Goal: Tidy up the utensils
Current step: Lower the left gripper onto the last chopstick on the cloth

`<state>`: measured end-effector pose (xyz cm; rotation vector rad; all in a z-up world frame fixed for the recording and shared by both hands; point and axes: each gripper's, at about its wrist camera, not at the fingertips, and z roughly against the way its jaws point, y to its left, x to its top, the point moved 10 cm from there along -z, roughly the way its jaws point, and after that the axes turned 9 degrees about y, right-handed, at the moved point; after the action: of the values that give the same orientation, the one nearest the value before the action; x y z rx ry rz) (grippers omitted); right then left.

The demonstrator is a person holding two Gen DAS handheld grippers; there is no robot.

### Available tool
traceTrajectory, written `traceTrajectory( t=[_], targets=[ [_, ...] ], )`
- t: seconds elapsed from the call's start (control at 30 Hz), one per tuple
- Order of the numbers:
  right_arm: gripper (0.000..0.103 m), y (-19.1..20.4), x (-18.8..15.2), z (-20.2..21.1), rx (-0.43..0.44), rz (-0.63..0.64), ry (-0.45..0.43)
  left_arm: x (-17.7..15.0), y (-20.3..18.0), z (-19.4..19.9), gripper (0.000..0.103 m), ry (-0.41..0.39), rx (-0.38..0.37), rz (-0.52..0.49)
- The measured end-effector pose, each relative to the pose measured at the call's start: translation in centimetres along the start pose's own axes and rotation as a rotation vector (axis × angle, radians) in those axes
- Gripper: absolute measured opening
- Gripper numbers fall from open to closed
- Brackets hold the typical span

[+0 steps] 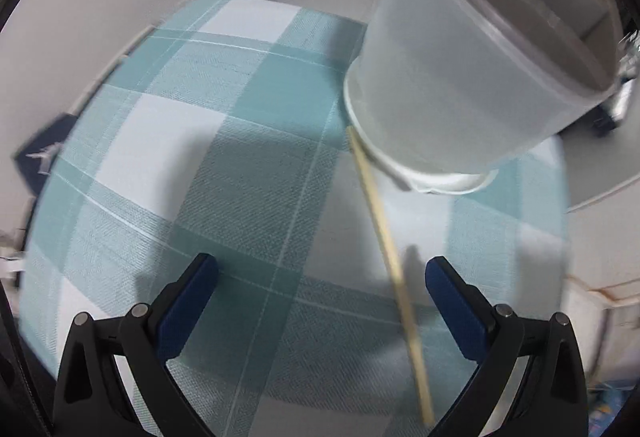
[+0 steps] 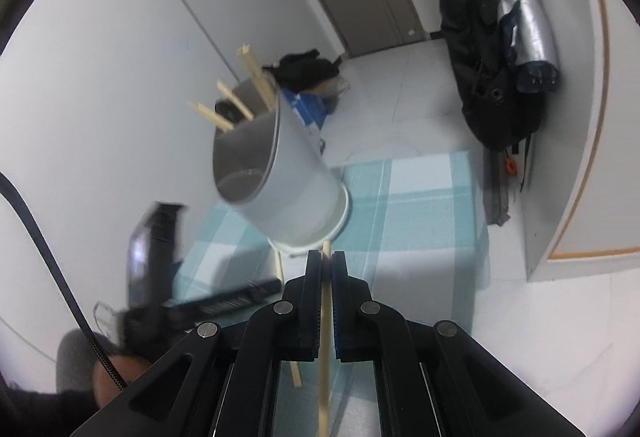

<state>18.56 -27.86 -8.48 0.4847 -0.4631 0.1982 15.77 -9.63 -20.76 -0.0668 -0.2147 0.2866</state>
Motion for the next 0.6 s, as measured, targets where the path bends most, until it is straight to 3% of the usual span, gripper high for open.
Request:
traceTrajectory(
  t=[0.1, 0.17, 0.23, 0.3, 0.37, 0.5, 0.6],
  targets=[
    [0.004, 0.1, 0.2, 0.4, 0.009, 0.000, -0.013, -0.2, 0.2, 0.2, 0.092, -0.015, 0.074, -0.024],
    [0.004, 0.4, 0.3, 0.6, 0.014, 0.012, -0.015, -0.3, 0.1, 0.5, 0.084, -0.021, 0.077, -0.041],
    [0.004, 0.6, 0.3, 0.9, 0.019, 0.018, -0.020, -0.4, 0.1, 1.0, 0.067, -0.023, 0.058, -0.057],
    [0.004, 0.6, 0.3, 0.9, 0.022, 0.017, -0.020, -0.5, 0.6, 1.6, 0.034, -0.026, 0.043, -0.067],
    [0.004, 0.5, 0.2, 1.1, 0.030, 0.008, -0.019, -0.7, 1.4, 2.0, 0.009, -0.017, 0.011, -0.072],
    [0.004, 0.7, 0.1, 1.0, 0.036, 0.003, -0.011, -1.9, 4.0, 2.6, 0.002, 0.042, -0.115, -0.071],
    [0.004, 1.4, -0.1, 0.6, 0.034, 0.016, -0.003, -3.7, 5.9, 3.3, 0.002, 0.070, -0.129, -0.132]
  ],
)
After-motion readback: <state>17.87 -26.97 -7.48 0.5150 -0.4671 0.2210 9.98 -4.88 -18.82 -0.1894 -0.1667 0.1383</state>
